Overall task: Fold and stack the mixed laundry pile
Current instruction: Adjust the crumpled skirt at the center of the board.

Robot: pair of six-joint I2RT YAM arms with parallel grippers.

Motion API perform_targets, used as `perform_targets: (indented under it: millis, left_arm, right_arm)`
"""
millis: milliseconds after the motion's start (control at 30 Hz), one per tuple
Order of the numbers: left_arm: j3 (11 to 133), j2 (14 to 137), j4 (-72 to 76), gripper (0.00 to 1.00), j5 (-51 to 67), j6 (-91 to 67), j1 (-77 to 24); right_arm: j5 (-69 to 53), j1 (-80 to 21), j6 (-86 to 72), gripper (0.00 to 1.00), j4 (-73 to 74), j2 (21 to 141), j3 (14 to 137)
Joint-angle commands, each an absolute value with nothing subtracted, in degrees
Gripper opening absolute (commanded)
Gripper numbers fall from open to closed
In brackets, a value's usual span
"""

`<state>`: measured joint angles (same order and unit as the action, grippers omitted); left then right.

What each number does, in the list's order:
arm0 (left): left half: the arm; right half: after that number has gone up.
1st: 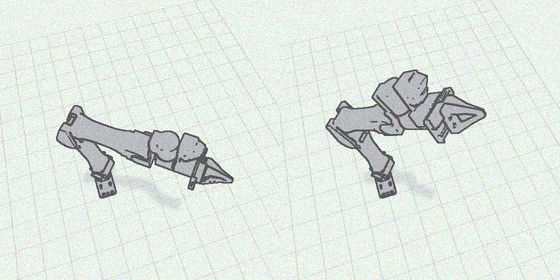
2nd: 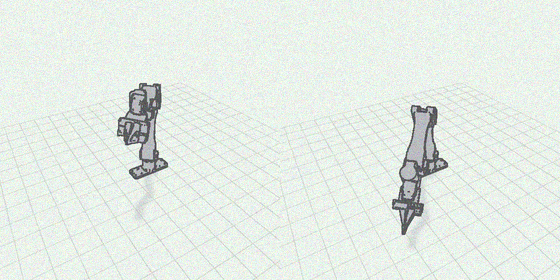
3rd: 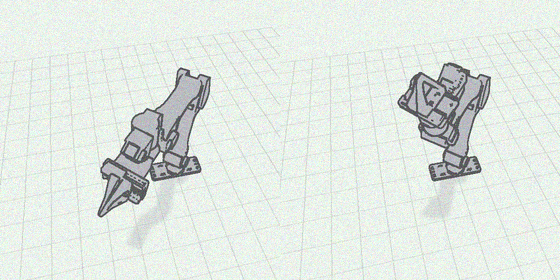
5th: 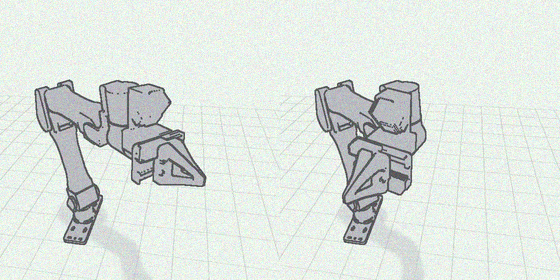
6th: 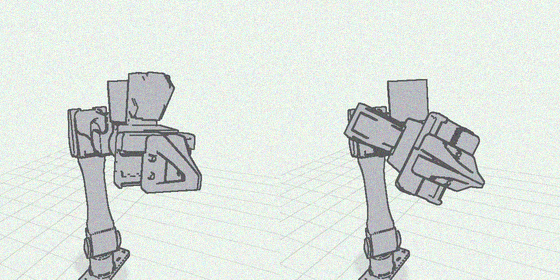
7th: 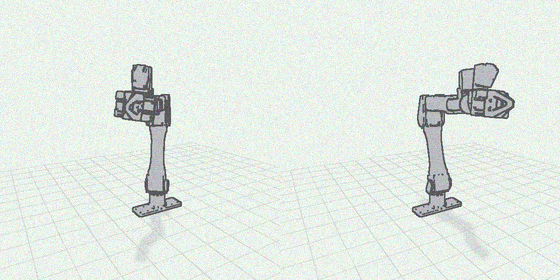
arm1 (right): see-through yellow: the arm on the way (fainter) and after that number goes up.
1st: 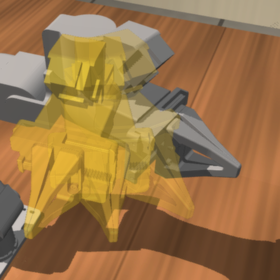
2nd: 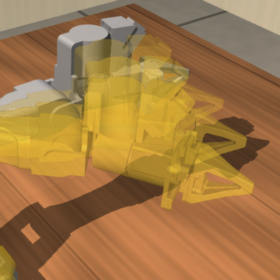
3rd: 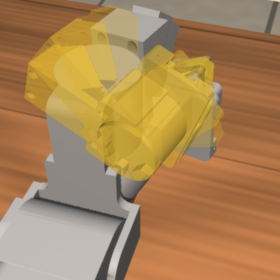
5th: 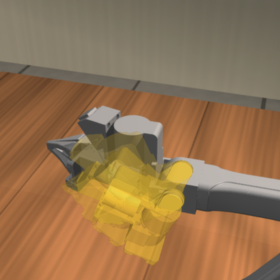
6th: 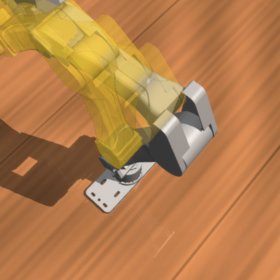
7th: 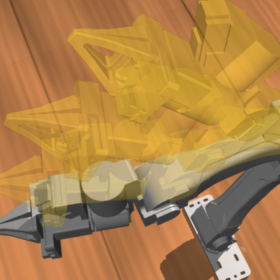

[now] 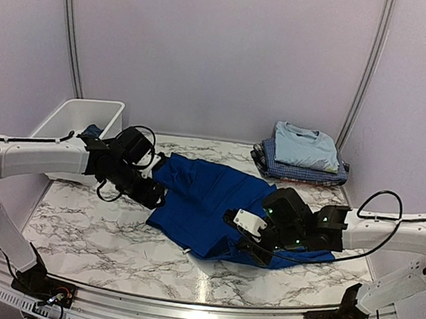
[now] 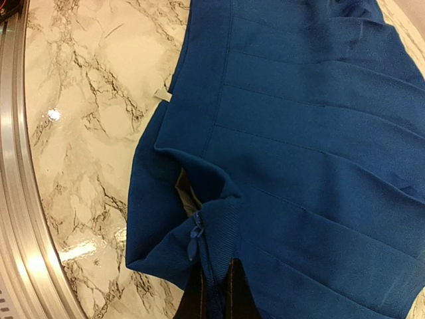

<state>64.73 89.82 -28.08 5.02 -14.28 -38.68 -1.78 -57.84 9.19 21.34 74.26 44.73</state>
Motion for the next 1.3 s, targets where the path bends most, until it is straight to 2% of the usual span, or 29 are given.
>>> perform_targets:
  millis: [0,200,567,1167,1267]
  left_arm:
    - [58.4,88.4,-24.0,0.86,-3.4,7.0,-45.4]
    - [52.2,88.5,-11.3,0.83,-3.6,21.3,-47.7]
    - [55.9,97.9,-7.7,0.77,-10.1,31.5,-47.8]
    - [55.1,99.4,-9.7,0.83,-11.2,38.3,-47.7]
    - [55.4,99.3,-11.1,0.88,-11.7,39.3,-47.7]
  right_arm:
    - [-5.3,-57.4,8.3,0.0,21.6,75.1,45.6]
    - [-4.8,-57.4,7.1,0.0,21.9,74.4,45.9]
    - [-4.1,-57.3,6.5,0.0,21.9,72.7,45.8]
    - [-3.9,-57.1,7.2,0.0,22.0,72.9,46.0]
    - [-4.0,-57.1,7.5,0.0,22.1,73.2,46.0]
